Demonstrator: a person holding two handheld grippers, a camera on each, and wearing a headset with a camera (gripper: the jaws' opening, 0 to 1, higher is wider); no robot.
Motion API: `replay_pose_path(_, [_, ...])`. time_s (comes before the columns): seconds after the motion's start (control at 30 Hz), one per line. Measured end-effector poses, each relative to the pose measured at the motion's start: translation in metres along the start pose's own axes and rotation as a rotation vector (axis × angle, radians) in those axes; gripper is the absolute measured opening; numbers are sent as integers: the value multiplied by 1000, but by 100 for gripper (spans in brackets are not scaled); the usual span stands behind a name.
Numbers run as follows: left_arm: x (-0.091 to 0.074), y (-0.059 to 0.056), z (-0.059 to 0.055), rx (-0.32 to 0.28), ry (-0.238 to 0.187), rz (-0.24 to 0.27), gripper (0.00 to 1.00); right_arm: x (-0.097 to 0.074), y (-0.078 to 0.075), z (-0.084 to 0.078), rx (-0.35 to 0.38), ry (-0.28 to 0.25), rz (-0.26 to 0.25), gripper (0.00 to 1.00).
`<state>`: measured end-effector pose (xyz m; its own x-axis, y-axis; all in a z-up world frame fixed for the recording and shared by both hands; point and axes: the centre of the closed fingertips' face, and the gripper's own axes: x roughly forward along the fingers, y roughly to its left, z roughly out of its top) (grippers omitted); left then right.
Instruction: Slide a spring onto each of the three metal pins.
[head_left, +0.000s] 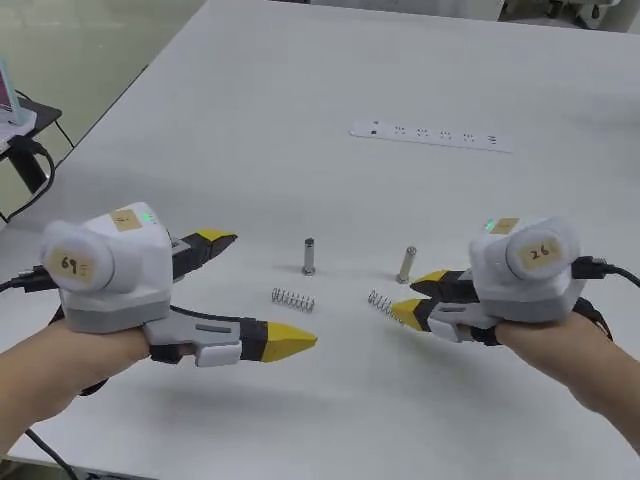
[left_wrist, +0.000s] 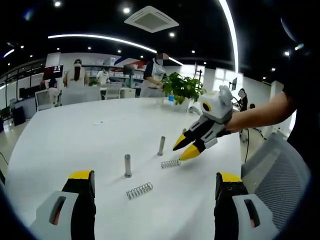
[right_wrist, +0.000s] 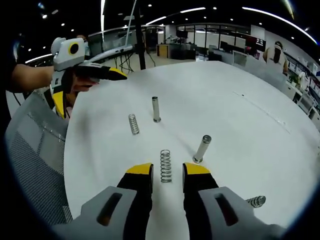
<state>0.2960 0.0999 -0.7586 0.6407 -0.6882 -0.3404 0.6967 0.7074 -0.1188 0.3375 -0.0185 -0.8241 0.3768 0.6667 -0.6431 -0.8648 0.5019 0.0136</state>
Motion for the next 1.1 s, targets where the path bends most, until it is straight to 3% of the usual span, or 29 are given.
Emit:
replay_pose_path(0.67, [-3, 3, -3, -2, 6, 6, 97, 19, 2, -16, 13, 41, 1, 11])
replay_pose_path(1.1, [-1, -2, -2, 0, 8, -1, 97, 15, 9, -13, -40, 43, 31, 8])
